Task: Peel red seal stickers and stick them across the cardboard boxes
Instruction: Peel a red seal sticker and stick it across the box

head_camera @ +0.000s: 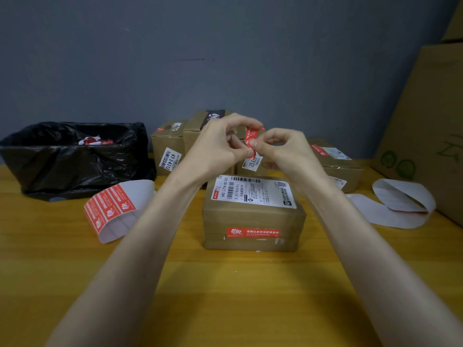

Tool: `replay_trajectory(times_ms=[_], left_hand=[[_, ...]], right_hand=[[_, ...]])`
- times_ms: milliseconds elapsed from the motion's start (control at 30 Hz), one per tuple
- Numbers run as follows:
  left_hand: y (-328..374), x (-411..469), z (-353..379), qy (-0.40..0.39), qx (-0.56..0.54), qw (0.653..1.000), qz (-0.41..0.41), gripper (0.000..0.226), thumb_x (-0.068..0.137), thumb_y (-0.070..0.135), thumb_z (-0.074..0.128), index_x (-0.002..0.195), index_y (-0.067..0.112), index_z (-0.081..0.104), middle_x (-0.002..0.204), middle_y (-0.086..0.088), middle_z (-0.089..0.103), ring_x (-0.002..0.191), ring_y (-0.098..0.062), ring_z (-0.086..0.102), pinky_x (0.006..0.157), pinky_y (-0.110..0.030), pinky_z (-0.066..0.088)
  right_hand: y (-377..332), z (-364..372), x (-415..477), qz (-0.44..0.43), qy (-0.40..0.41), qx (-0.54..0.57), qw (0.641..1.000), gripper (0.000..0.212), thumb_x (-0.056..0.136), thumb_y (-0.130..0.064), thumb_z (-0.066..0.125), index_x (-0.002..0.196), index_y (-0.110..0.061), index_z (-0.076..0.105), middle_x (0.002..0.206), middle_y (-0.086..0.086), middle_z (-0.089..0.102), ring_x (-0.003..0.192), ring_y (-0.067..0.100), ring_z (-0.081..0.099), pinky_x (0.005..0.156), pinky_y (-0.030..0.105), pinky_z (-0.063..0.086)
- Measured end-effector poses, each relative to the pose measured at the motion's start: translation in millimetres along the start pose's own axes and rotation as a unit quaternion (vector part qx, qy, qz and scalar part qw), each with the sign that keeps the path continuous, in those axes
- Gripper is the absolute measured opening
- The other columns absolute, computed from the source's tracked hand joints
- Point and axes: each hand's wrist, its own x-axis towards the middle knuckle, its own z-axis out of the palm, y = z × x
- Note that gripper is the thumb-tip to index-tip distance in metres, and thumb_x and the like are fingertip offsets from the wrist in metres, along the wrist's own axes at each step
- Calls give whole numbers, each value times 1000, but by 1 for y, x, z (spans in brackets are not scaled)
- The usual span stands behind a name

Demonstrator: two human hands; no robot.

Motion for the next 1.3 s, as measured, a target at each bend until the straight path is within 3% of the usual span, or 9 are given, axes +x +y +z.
replay_trajectory(times_ms=[133, 233, 567, 733, 833, 967, 1100, 1233, 1300], left_hand=[[-3, 1, 0, -1, 0, 1000, 3, 40, 76, -7, 69, 102, 23, 62, 100, 11, 60, 67, -10, 64, 78, -26, 56], [-4, 1, 1, -3, 0, 1000, 6, 41, 76, -9, 69, 100, 23, 62, 100, 13, 59, 63, -2, 63, 76, -25, 56], [-3, 0, 2, -7, -19, 1000, 10, 39, 77, -9, 68, 105, 17, 62, 101, 4, 59, 64, -2, 62, 73, -20, 55], [-2, 1, -3, -37, -28, 998, -49, 46, 79, 4, 71, 120, 18, 56, 96, 8, 63, 72, 1, 66, 77, -14, 53], [-2, 2, -1, -16, 12, 998, -55, 36, 84, 13, 67, 120, 17, 59, 101, 5, 66, 81, -2, 68, 78, -9, 50], [-5, 4, 7, 48, 21, 995, -86, 18, 85, 9, 67, 101, 15, 68, 84, -2, 72, 73, -12, 70, 80, -26, 56], [-4, 6, 11, 83, 23, 990, -114, 14, 82, 9, 69, 95, 11, 67, 83, -2, 68, 65, -13, 69, 73, -26, 56], [-3, 6, 2, 89, -42, 982, -164, 15, 80, 6, 70, 93, 10, 63, 91, -12, 67, 74, -26, 69, 81, -38, 56], [-3, 2, -5, 81, -40, 982, -165, 10, 79, 8, 71, 84, 14, 65, 86, -10, 69, 77, -22, 68, 84, -37, 55]], right_hand=[[-1, 2, -1, -1, 4, -3, 1000, 14, 79, -23, 73, 67, -22, 66, 76, -10, 63, 77, 8, 62, 63, 24, 50], [-1, 2, -2, 19, -3, 0, 1000, 14, 79, -24, 73, 68, -21, 67, 69, -10, 63, 71, 5, 60, 57, 21, 48], [-4, -1, -3, 61, -54, 82, 993, 6, 83, -18, 69, 81, -15, 73, 75, -2, 68, 74, 9, 60, 63, 23, 52], [-9, -3, -3, 65, -58, 99, 991, 8, 85, -10, 66, 80, -10, 72, 72, 1, 69, 73, 13, 63, 61, 22, 55], [-7, 0, -4, 41, -33, 56, 997, 10, 84, -6, 65, 85, -13, 72, 78, -1, 71, 71, 7, 66, 66, 21, 56], [-5, 4, -2, 31, 18, 46, 998, 16, 80, -5, 71, 94, -11, 69, 71, -1, 70, 67, 4, 67, 62, 13, 50], [-6, 5, -4, 3, 62, 3, 998, 16, 76, -7, 75, 88, -12, 66, 75, 4, 71, 75, 13, 69, 77, 23, 54], [-10, 11, -10, -82, 87, -45, 992, 28, 73, -3, 76, 76, -21, 55, 69, 0, 68, 66, 10, 68, 68, 22, 55], [-10, 18, -12, -109, 91, -60, 988, 29, 73, -2, 76, 76, -21, 54, 69, -3, 67, 64, 5, 66, 64, 17, 53]])
